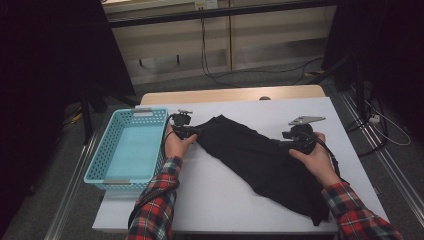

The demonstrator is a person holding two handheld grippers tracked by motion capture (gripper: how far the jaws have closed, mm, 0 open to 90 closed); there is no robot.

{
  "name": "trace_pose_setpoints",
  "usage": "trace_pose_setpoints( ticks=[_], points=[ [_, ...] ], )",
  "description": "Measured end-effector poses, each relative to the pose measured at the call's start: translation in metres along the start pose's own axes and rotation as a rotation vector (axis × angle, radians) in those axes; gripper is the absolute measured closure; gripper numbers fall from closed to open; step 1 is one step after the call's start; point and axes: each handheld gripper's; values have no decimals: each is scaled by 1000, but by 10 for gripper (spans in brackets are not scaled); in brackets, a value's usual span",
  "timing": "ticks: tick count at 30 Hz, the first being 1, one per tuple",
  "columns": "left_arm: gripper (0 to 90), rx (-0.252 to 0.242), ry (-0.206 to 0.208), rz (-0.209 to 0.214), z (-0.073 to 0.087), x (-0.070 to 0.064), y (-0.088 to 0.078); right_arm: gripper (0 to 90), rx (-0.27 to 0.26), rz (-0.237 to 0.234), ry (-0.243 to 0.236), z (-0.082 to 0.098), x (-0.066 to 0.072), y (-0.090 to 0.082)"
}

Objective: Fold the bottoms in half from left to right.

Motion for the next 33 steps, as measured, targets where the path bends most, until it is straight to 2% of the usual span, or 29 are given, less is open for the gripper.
trace_pose_setpoints(
  ticks=[4,5,6,8,12,17,21,24,27,30,33],
  points=[
    [652,16,-35,20,-2,-3,0,388,8,10,16,5,-5,-7],
    [697,24,-53,52,-3,-3,-1,388,11,11,19,6,-6,-8],
    [838,25,-98,115,-3,-4,0,380,8,9,22,7,-7,-10],
    [838,36,-64,90,-6,-8,0,339,7,11,33,9,-9,-13],
    [858,15,-64,54,-12,-8,-6,327,7,18,42,15,-13,-17],
    [864,-6,-88,17,-21,7,-23,313,6,18,54,20,-18,-22],
    [865,-23,-88,-27,-30,20,-37,308,2,15,57,22,-20,-26],
    [866,-45,-106,-56,-38,33,-49,305,-2,10,59,22,-20,-28],
    [866,-42,-111,-90,-44,43,-58,303,-2,3,58,25,-20,-30],
    [866,-43,-102,-86,-48,44,-63,291,13,4,52,28,-19,-31],
    [865,-54,-91,-45,-49,35,-62,282,20,6,55,30,-20,-30]
  ],
)
Point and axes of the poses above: each handheld gripper's, and its own axes: y roughly forward along the jaws, z roughly out of its underside, x roughly to its left, and after that the axes turned 11 degrees about y, right-handed
